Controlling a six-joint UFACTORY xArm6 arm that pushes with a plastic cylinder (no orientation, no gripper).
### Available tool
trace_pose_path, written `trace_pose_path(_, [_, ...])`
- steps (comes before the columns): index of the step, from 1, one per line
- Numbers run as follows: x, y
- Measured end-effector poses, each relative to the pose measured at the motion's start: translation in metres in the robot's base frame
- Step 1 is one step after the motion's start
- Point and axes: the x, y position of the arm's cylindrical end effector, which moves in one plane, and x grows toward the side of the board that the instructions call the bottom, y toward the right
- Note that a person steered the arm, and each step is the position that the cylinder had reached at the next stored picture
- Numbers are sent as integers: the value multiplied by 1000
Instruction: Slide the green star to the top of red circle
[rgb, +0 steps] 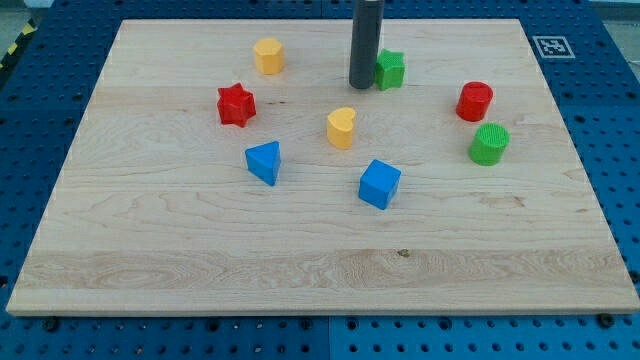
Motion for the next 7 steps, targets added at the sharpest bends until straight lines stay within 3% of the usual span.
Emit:
trace_pose_path(3, [-23,21])
trace_pose_path(7, [24,87])
